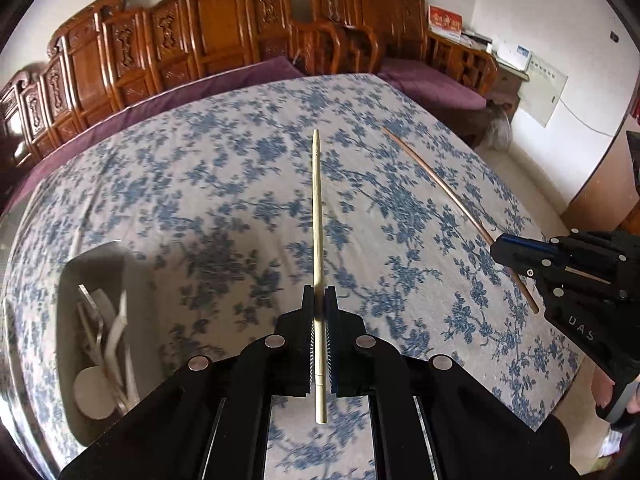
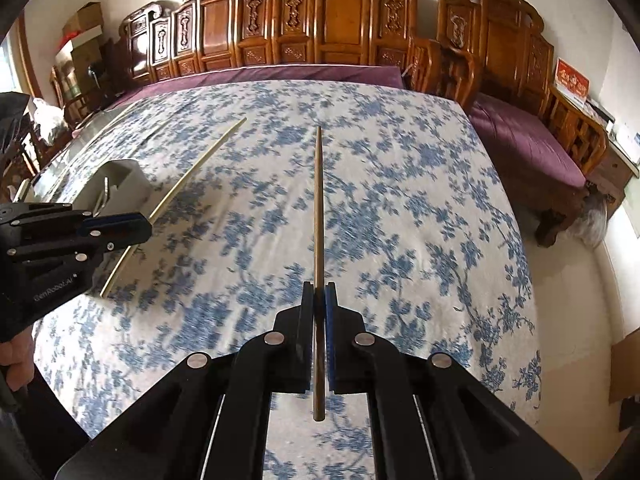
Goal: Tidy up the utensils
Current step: 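Carry both held chopsticks toward the grey tray with both grippers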
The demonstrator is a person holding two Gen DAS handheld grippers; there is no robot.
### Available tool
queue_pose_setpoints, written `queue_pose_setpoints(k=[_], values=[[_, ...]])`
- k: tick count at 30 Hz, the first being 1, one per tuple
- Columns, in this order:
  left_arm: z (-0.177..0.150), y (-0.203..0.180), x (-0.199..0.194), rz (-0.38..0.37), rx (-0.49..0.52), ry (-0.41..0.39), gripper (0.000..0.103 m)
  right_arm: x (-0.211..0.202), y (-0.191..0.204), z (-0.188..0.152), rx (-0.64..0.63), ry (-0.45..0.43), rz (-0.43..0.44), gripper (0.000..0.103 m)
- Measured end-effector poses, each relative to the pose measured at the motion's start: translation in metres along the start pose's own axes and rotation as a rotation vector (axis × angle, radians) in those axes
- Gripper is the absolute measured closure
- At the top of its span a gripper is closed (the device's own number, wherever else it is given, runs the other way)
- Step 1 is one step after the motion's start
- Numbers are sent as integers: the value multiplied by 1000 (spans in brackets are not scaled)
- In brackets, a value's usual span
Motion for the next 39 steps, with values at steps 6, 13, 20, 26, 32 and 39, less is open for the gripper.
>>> queue_pose_setpoints(k=[6,13,20,26,32,39], values=[[-5,23,-25,19,-18,-23,99,-8,28,7,-26,-9,13,97],[-13,57,-53,56,-42,-45,99,-15,60,18,-56,-20,31,97],[-18,87,-75,84,-65,-65,99,-24,89,29,-89,-33,46,97],[-24,111,-86,110,-79,-66,99,-26,111,35,-108,-36,62,97],[-31,136,-88,131,-100,-55,99,-26,131,41,-128,-42,80,97],[-43,165,-75,158,-128,-25,99,-23,155,42,-155,-40,105,97]])
Point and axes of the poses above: each gripper's, at about its wrist camera, not at the fingertips, and x roughly the way its jaws point, y to its left, z to its top, the point moved 4 cm from there along x, roughly the way its jaws point, and after that the axes turned 11 degrees about -z, right-handed, at the moved point
